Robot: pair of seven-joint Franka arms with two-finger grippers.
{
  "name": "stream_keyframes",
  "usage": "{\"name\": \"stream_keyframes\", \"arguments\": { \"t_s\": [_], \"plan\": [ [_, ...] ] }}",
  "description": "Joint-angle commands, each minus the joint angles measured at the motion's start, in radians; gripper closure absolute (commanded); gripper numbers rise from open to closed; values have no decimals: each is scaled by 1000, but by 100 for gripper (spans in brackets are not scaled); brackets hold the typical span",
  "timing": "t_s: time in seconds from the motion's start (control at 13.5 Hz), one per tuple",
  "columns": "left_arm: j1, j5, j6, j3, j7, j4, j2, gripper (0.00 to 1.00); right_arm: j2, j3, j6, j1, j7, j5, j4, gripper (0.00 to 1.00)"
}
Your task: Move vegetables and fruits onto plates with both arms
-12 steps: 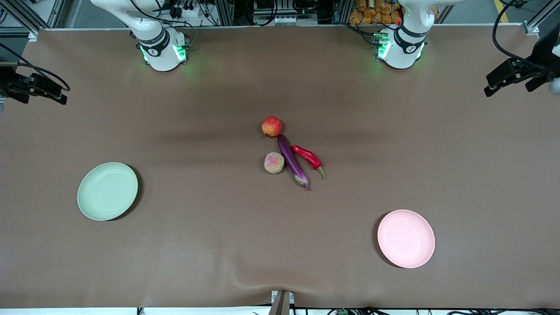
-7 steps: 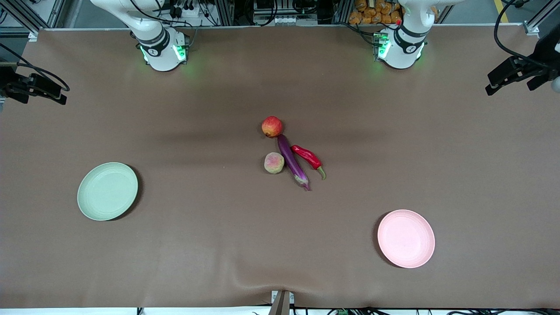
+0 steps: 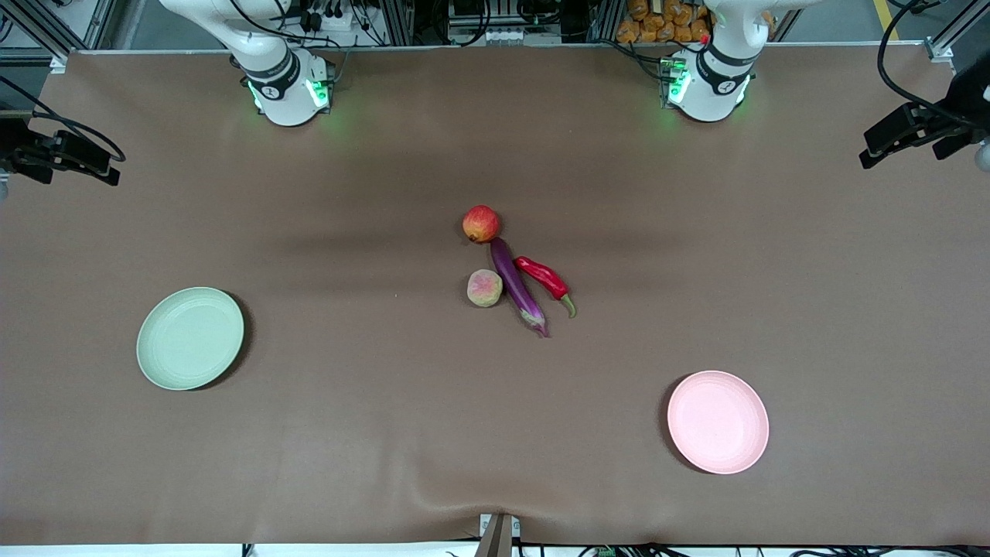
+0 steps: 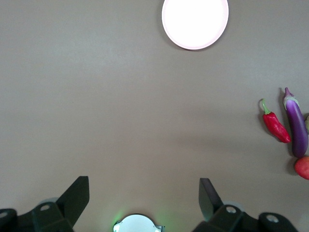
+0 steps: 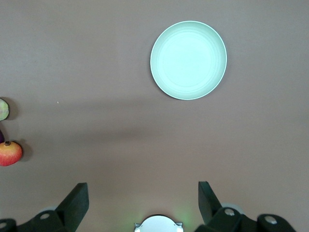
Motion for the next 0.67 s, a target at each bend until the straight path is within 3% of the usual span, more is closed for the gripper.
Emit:
{"name": "stream_keyframes", "arguments": {
  "t_s": [0.0,0.59],
  "plan": [
    [6,-19,-18,-11,25,1,-6,0,4,3,1,-1,6,3,10,0],
    [9,4,-22,-45,27,-10,-34,0,14,3,7,-6,6,6,10,0]
  ]
}}
